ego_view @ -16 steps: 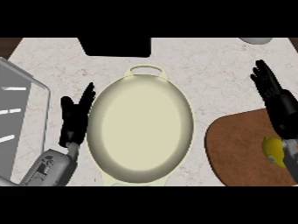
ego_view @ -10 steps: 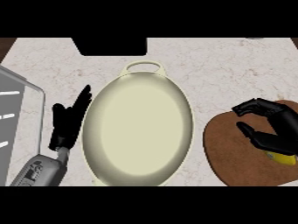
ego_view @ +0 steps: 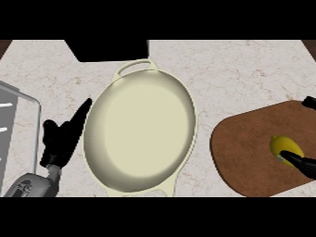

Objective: Pick the lemon from the cutting board and place it in the pot

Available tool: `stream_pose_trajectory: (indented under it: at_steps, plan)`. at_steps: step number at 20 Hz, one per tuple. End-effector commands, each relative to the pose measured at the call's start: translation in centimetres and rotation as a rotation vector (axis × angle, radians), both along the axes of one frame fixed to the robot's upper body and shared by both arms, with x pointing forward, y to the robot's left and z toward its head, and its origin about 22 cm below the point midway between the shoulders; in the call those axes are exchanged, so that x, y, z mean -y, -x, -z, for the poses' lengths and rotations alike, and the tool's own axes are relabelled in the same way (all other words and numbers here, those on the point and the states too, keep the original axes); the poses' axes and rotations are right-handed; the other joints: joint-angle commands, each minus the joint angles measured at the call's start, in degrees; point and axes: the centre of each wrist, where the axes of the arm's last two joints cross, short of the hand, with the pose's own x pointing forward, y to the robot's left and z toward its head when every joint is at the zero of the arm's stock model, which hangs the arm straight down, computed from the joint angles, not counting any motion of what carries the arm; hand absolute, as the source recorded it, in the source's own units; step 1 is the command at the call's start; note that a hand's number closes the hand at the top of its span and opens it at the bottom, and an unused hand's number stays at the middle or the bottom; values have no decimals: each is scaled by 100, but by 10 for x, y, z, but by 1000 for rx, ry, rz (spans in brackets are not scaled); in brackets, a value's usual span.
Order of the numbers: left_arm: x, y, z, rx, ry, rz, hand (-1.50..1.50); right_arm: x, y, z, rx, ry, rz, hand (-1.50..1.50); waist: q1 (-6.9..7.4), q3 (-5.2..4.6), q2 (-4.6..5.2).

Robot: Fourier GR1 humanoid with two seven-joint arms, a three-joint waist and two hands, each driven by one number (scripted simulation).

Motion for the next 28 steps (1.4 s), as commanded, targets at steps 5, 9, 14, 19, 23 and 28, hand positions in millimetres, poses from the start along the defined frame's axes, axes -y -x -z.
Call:
stream_pose_trajectory:
  at_steps: [5, 9, 14, 19, 23, 28]
  plan:
    - [5, 14, 18, -55, 5, 66, 0, 43, 33, -70, -173, 187, -39, -150, 104, -55, 67]
    - [-14, 15, 9, -55, 8, 72, 0, 40, 42, -88, -353, 211, -53, -150, 138, -54, 56]
    - [15, 2, 13, -39, 24, 109, 0, 47, 17, -84, -509, 184, -29, -150, 349, -41, 121]
    - [3, -10, 2, -39, 9, 108, 0, 39, 21, -76, -701, 323, -120, -150, 309, -40, 112]
    - [16, -12, 8, -47, 12, 105, 0, 31, 9, -47, -771, 444, -155, -150, 381, -34, 131]
    - [4, 6, 10, -55, 17, 111, 0, 50, 7, -4, -751, 445, -131, -150, 303, -32, 92]
